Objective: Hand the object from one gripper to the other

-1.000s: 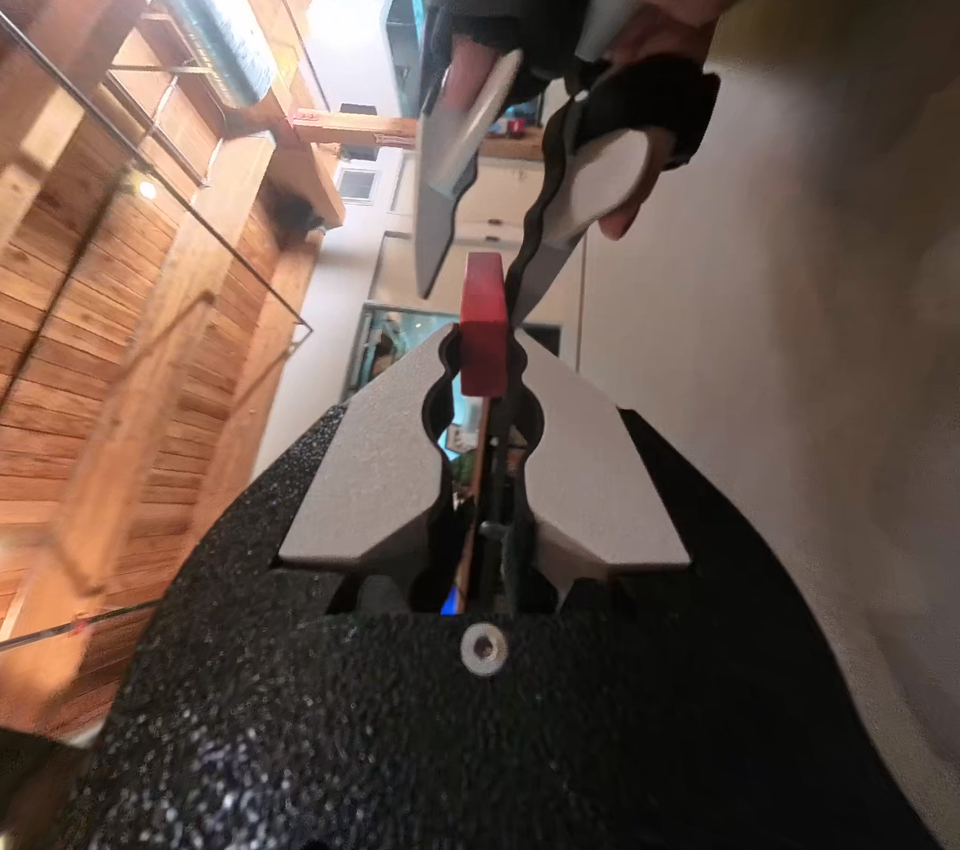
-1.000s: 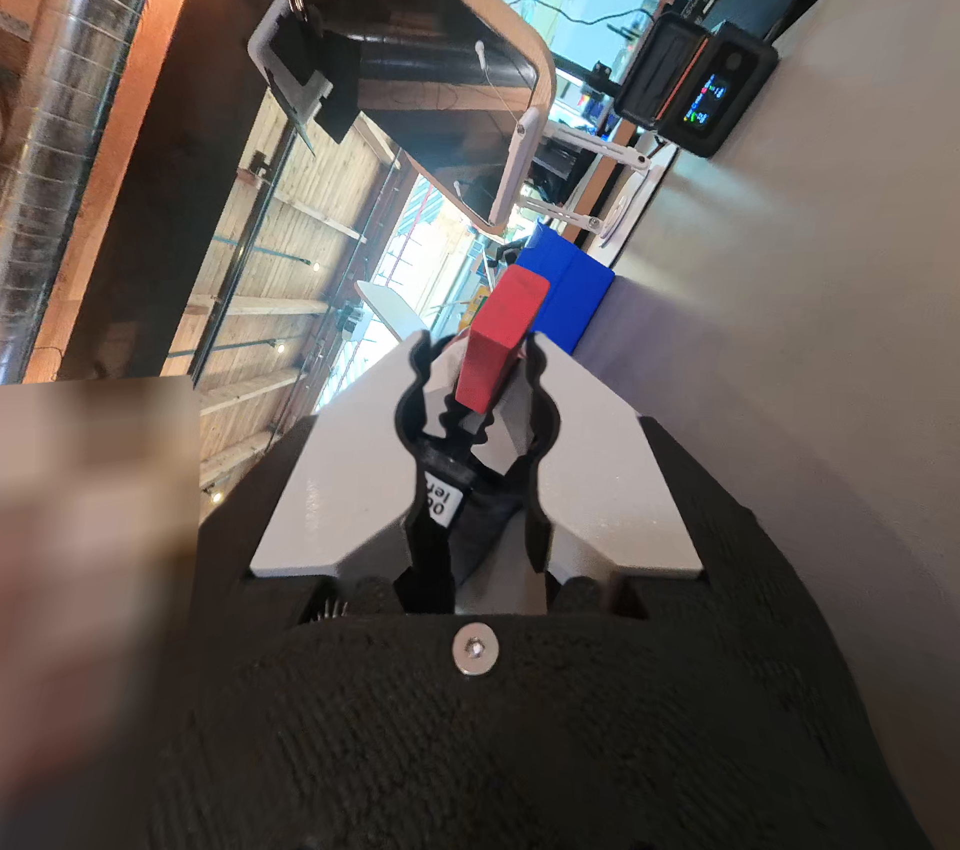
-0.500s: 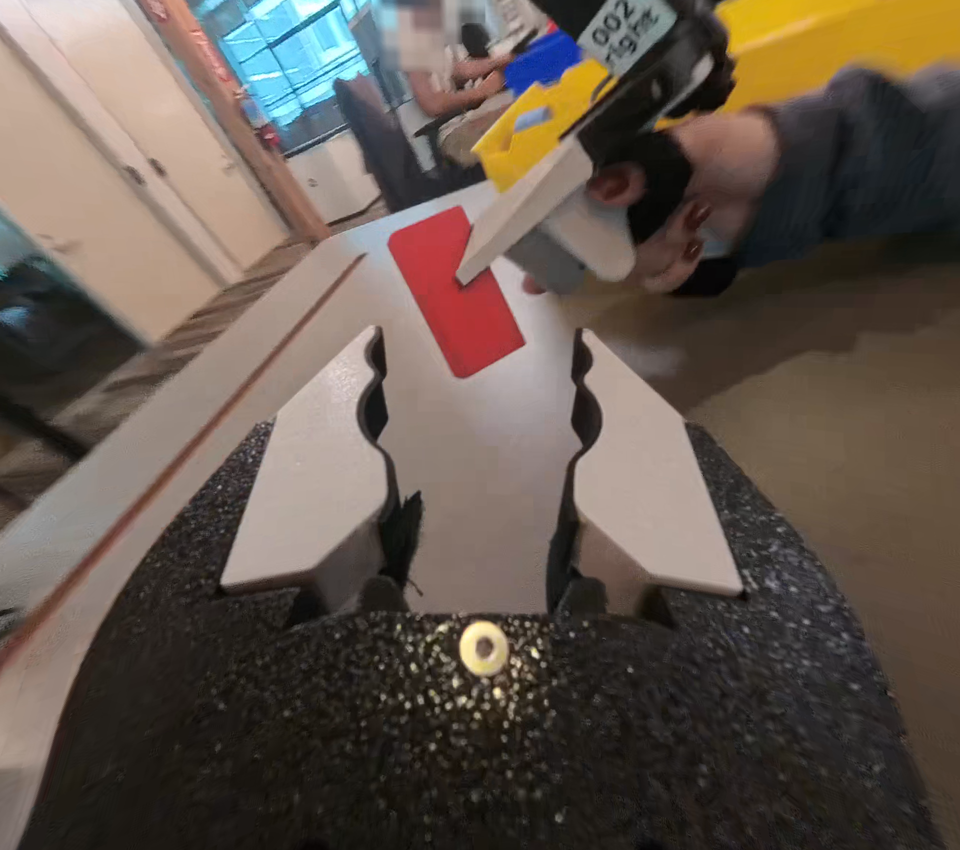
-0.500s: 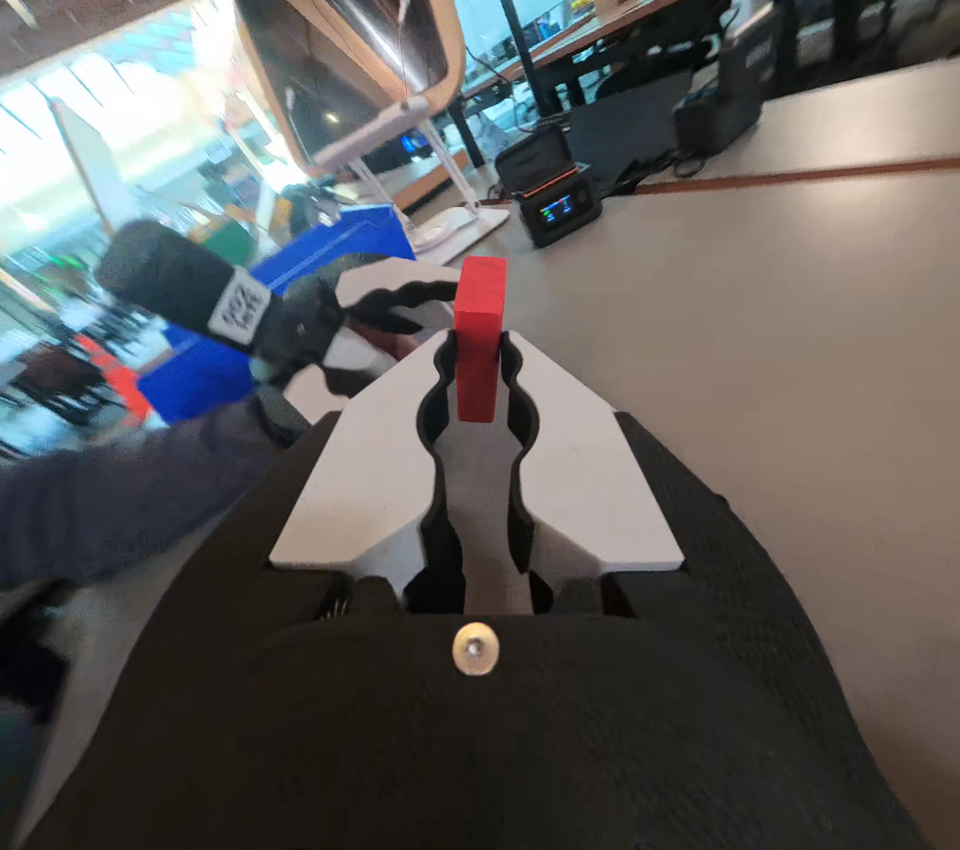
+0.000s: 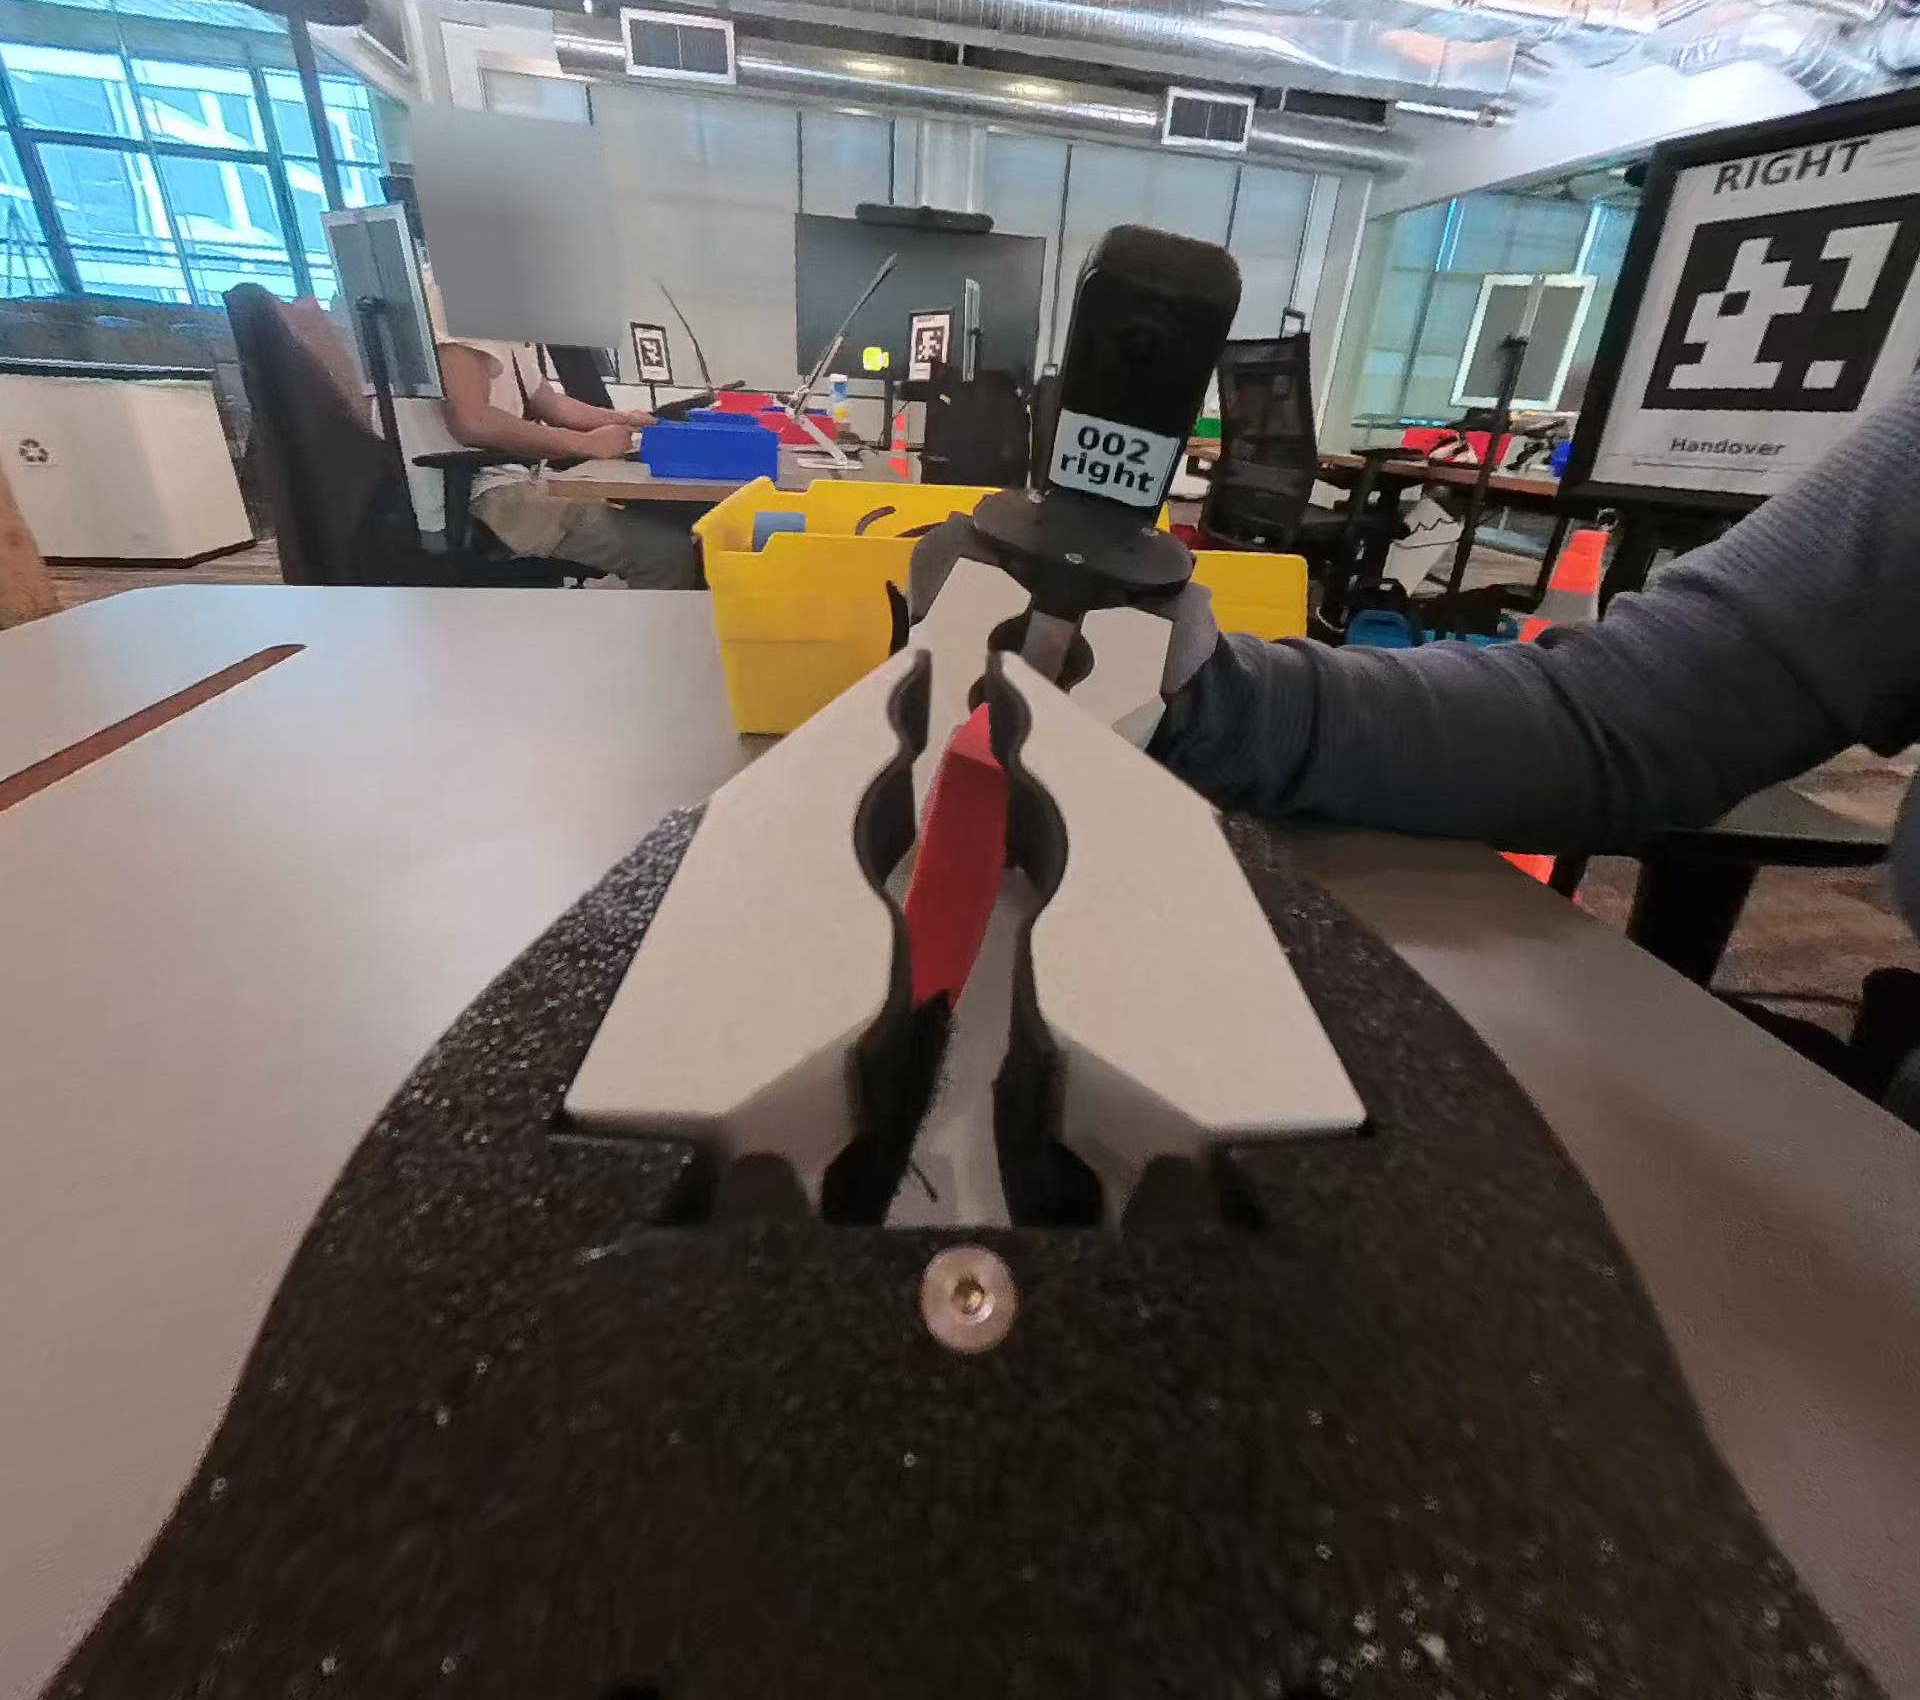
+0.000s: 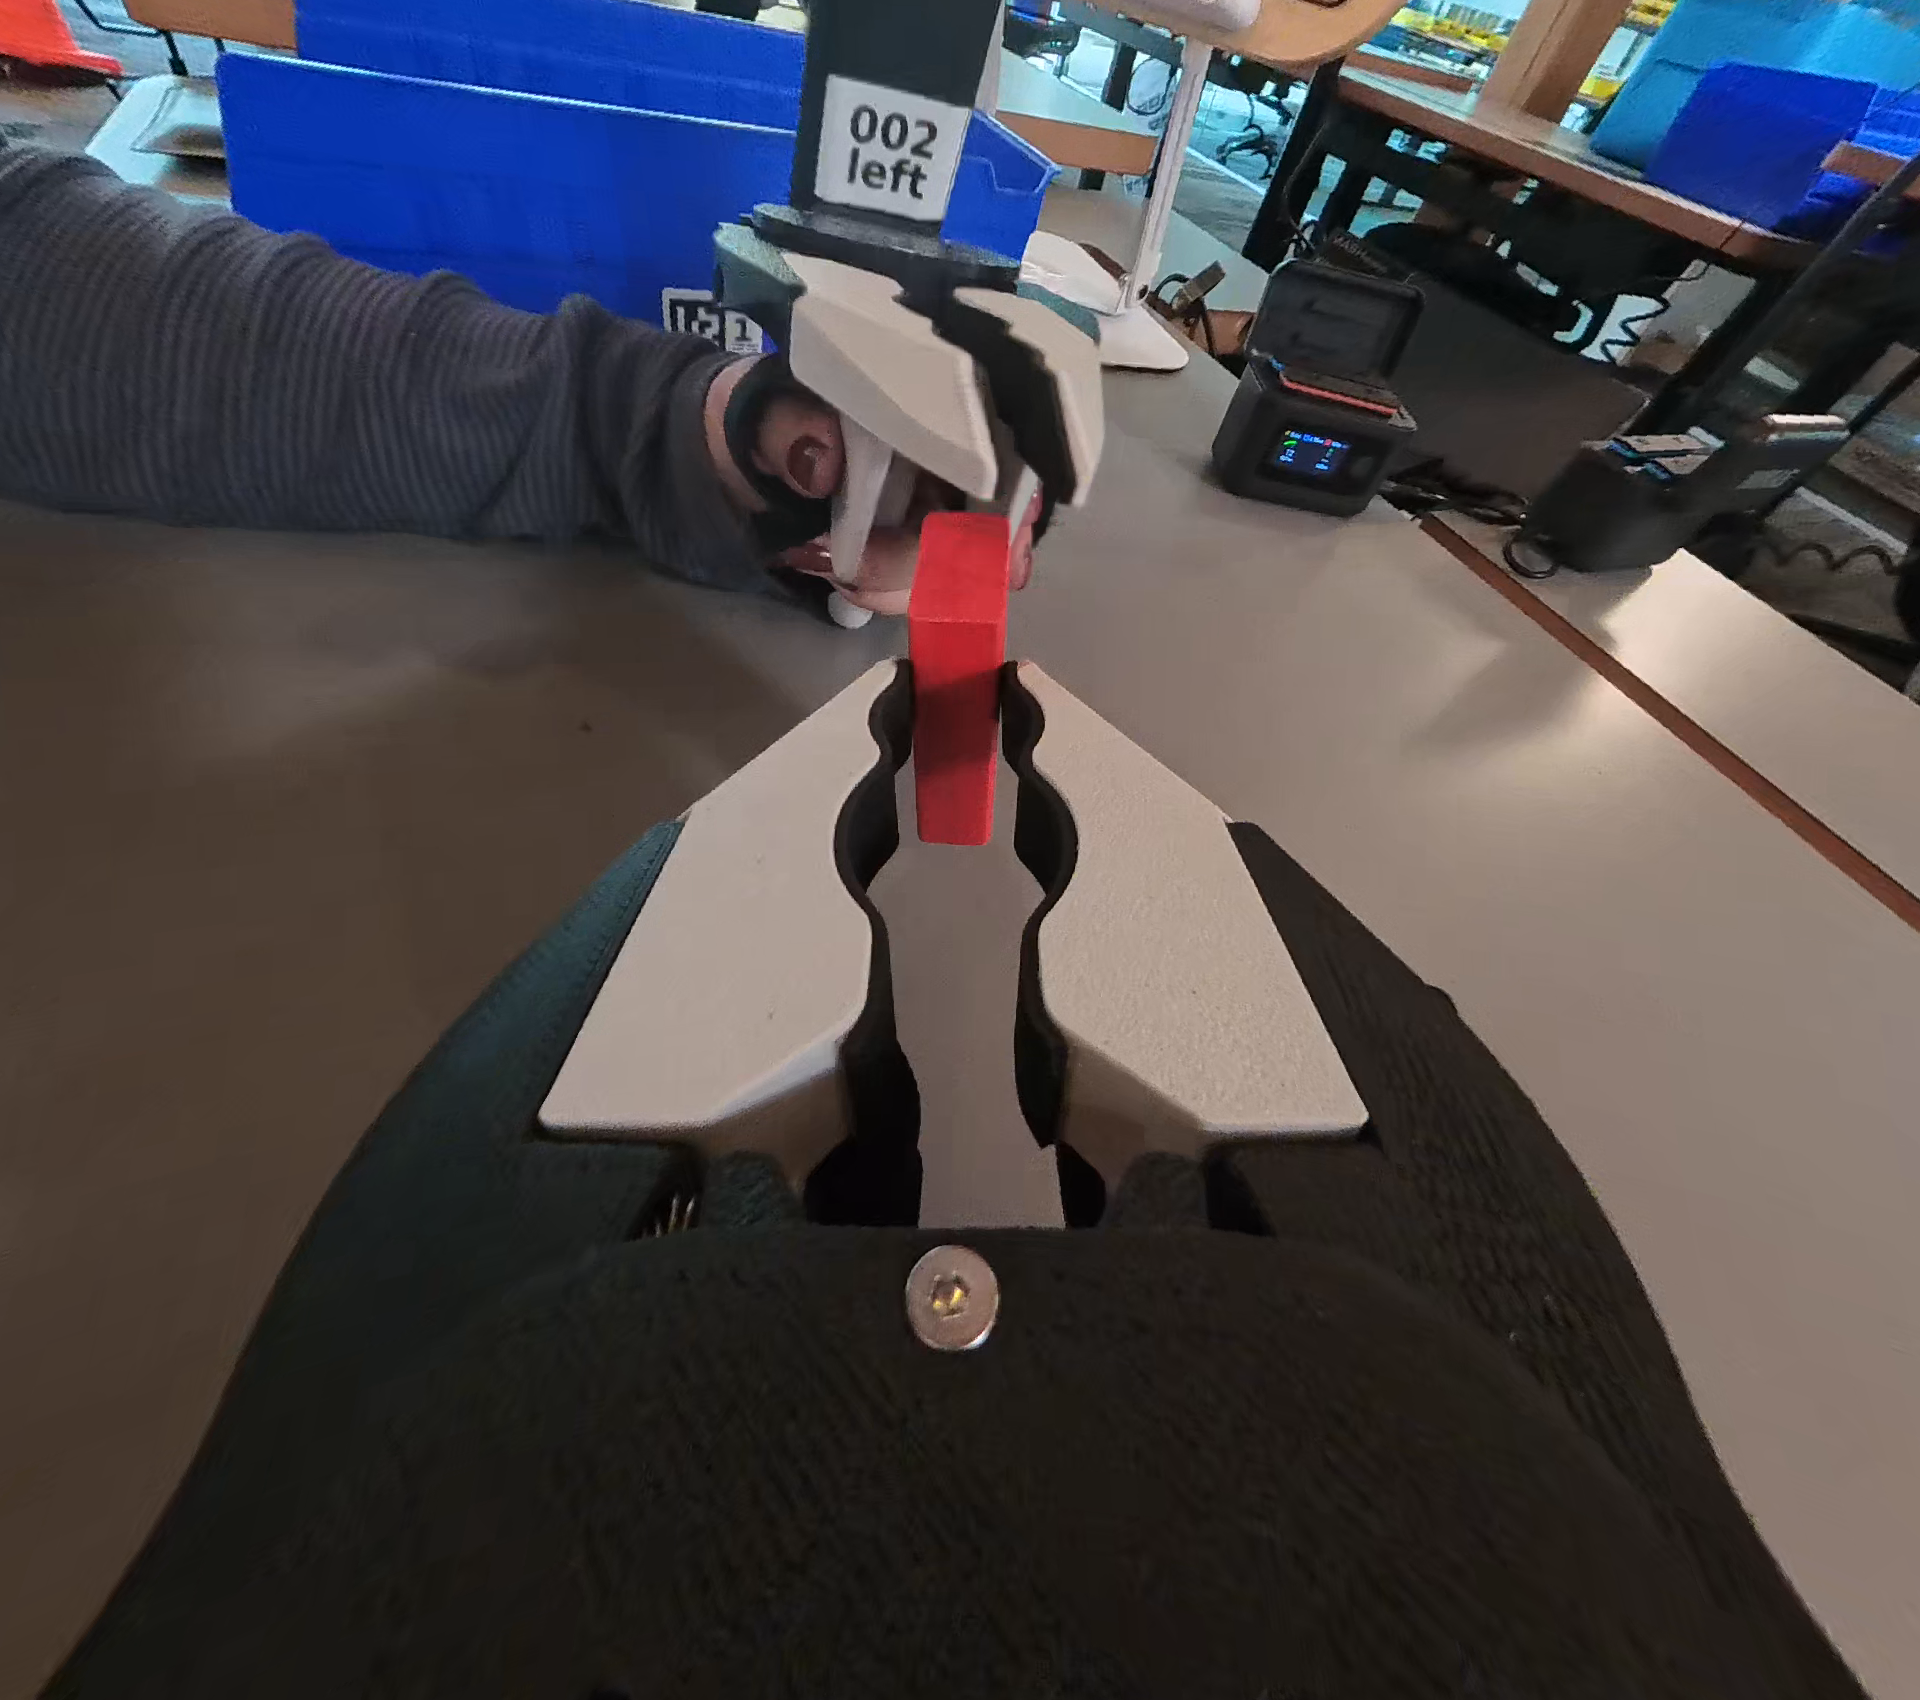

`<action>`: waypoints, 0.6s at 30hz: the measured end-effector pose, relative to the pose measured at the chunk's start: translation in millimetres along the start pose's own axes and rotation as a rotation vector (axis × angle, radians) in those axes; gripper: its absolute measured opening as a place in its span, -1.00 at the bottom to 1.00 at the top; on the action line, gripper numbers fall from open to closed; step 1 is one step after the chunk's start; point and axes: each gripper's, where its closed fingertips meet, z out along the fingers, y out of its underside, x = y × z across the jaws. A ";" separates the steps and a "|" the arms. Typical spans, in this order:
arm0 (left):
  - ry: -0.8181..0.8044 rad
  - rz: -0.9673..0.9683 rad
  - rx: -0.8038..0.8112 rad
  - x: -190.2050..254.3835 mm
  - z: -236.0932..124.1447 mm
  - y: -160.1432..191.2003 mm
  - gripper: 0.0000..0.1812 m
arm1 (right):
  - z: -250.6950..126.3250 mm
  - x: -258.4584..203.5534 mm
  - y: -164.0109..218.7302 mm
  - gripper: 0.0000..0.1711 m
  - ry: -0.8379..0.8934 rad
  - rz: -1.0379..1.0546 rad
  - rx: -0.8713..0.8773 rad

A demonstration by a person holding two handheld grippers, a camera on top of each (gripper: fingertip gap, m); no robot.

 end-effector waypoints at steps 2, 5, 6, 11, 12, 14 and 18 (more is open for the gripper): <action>-0.013 -0.022 0.011 -3.5 -1.4 -1.5 -0.72 | -1.2 1.1 -1.2 -0.83 0.003 0.005 0.009; 0.021 -0.099 -0.011 -2.4 -0.8 1.6 -0.45 | -3.3 2.2 -3.4 -0.83 0.003 0.015 0.024; 0.037 -0.122 -0.026 -1.0 0.1 3.6 -0.44 | -3.6 1.7 -4.3 -0.83 -0.001 0.017 0.030; 0.086 -0.121 -0.046 6.3 1.1 5.9 -0.86 | -3.3 0.4 -5.6 -0.83 -0.008 0.020 0.038; 0.083 -0.125 -0.038 5.4 0.4 4.9 -0.91 | -3.4 0.1 -6.2 -0.83 -0.010 0.021 0.041; 0.082 -0.131 -0.031 4.6 -0.1 4.0 -0.92 | -3.4 0.2 -7.5 -0.83 -0.010 0.024 0.048; 0.041 -0.142 -0.062 -1.8 3.0 8.7 -0.60 | -4.4 1.5 -8.8 -0.83 -0.004 0.026 0.057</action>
